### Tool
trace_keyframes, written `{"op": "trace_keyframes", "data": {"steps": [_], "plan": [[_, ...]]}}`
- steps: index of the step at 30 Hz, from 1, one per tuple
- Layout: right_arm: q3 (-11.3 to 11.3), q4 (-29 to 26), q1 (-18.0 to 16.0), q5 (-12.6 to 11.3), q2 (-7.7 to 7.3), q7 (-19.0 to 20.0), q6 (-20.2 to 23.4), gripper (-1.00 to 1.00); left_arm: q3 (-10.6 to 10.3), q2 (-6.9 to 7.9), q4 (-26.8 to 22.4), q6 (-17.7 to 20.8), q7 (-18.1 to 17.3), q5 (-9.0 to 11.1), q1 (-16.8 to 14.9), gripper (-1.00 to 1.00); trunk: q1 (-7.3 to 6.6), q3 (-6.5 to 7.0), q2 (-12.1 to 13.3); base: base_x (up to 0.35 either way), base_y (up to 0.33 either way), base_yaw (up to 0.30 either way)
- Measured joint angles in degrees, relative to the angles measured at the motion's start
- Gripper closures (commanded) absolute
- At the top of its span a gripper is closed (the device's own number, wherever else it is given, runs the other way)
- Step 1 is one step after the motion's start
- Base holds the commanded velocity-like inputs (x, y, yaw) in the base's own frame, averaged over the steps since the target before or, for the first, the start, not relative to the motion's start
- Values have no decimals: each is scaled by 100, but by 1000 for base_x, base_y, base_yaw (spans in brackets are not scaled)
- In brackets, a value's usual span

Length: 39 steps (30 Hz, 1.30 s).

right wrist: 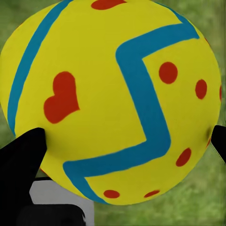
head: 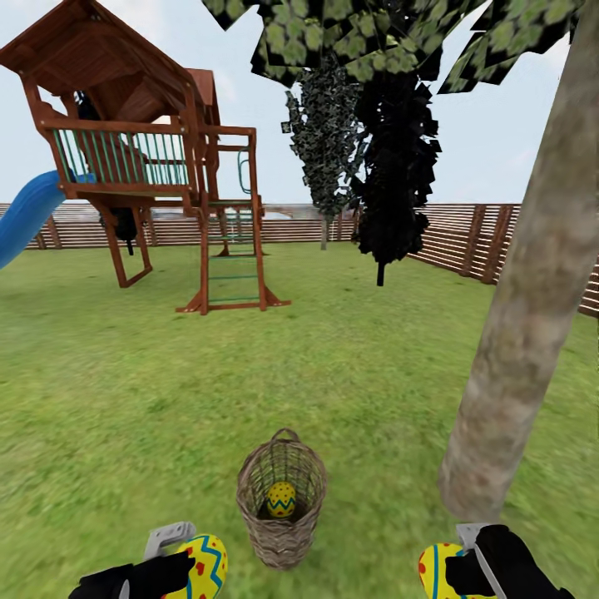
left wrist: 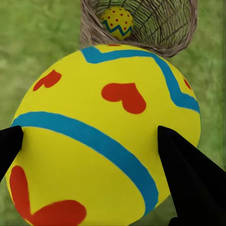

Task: Take the three Easter eggs out of the wicker basket on the lawn in the garden, then place them on the lawn next to a single tree (choose any tree) so that all three eggs are next to the same tree and none are left in the basket.

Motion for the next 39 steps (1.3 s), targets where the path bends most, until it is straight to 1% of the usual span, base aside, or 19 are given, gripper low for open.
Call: {"op": "trace_keyframes", "data": {"steps": [14,30,39], "plan": [[9,0,0,0,9,0,0,100,-6,-10,33,-1,7,-1,0,100,0,0,0,0,-301,0],[-9,-6,0,-1,-16,0,9,100,-10,-19,39,-1,9,-1,0,100,0,0,0,0,-301,-2],[-18,-9,0,-1,-17,0,9,100,-10,-19,51,-1,9,-5,0,100,0,34,0,0,-301,-32]]}}
